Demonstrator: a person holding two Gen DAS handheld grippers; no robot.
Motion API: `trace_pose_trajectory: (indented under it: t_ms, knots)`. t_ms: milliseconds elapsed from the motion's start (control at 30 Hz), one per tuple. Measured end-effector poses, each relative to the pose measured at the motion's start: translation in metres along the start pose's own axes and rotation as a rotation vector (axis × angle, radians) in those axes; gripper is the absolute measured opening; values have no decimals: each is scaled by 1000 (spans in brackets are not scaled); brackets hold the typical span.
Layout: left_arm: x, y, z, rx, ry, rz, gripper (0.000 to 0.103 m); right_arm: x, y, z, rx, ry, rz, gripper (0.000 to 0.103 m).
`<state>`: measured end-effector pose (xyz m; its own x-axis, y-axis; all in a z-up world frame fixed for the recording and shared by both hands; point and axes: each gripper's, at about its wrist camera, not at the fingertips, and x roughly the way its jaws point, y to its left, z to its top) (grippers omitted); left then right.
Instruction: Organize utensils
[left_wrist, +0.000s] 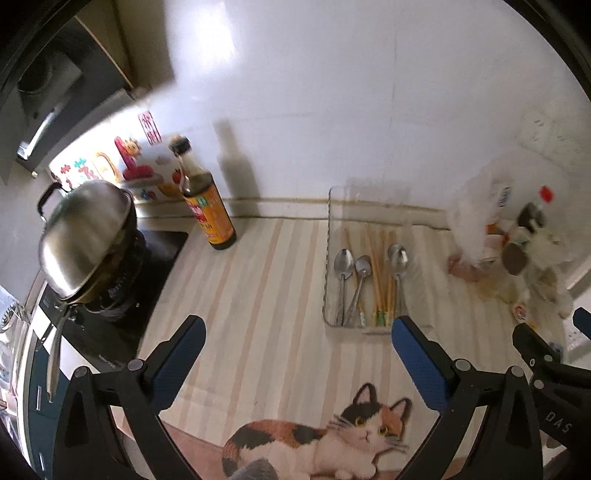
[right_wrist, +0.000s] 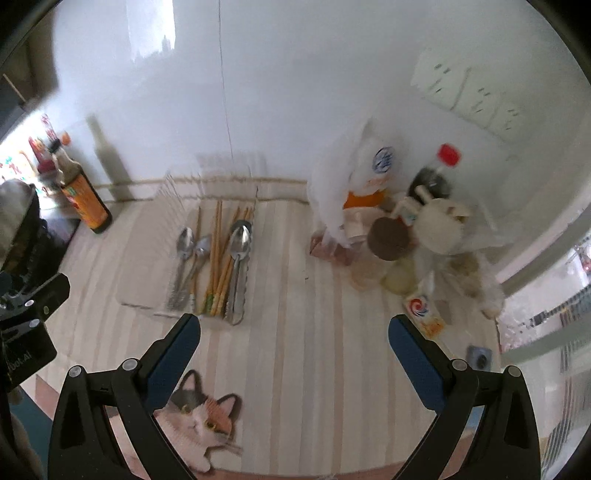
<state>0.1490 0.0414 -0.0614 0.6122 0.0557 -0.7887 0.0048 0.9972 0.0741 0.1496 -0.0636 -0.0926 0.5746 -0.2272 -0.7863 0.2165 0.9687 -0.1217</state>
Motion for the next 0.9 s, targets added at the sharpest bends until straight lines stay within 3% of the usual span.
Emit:
trace_pose_trajectory:
  t_ms: [433,633,900]
  knots:
    - [-131,33,-51,27,-186,-74,103,-165,5,-70,62,-213,-52,103]
    - [-159,37,-67,30,-225,-81,103,-203,6,-95,84,-252,-64,103]
    - [-170,29,-71,-1,-243,-68,103,-218,-1,-97,73,-291,-67,103]
